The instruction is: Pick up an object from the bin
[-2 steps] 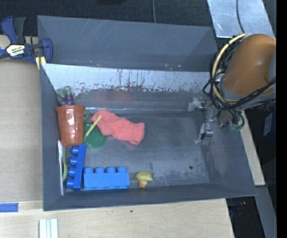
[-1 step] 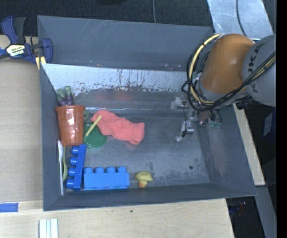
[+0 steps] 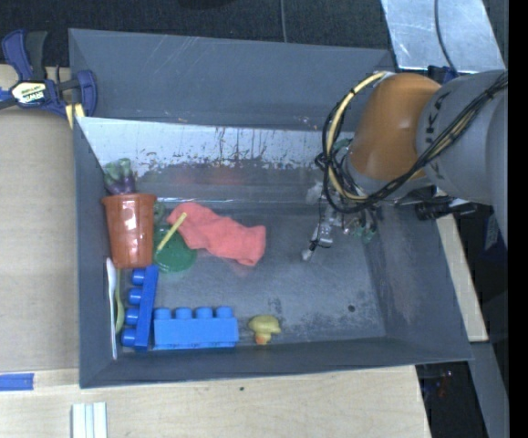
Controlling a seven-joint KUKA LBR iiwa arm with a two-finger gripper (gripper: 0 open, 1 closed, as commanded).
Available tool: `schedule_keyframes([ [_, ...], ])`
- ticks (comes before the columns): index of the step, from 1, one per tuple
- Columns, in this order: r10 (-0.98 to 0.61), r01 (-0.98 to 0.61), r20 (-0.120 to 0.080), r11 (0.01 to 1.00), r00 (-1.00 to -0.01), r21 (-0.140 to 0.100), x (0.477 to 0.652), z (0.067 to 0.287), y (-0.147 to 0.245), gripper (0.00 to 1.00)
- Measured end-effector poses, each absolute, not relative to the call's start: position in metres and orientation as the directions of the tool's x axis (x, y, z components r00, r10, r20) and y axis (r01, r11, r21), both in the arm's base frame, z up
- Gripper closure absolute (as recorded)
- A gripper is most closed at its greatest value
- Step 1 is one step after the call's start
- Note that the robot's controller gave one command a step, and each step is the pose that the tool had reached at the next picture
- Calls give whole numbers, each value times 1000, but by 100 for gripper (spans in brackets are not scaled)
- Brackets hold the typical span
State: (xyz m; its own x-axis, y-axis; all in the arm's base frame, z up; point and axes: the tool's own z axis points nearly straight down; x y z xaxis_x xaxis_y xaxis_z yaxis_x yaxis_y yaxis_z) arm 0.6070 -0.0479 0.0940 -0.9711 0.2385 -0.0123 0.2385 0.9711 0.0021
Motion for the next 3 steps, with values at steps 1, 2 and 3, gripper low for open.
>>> schedule_keyframes([
  [1,199,199,-11,980,-980,0,606,102,-7,0],
  [2,-36,-36,-10,999,-999,-2,607,95,20,0],
  [3,74,74,-12,997,-997,0,604,85,47,0],
])
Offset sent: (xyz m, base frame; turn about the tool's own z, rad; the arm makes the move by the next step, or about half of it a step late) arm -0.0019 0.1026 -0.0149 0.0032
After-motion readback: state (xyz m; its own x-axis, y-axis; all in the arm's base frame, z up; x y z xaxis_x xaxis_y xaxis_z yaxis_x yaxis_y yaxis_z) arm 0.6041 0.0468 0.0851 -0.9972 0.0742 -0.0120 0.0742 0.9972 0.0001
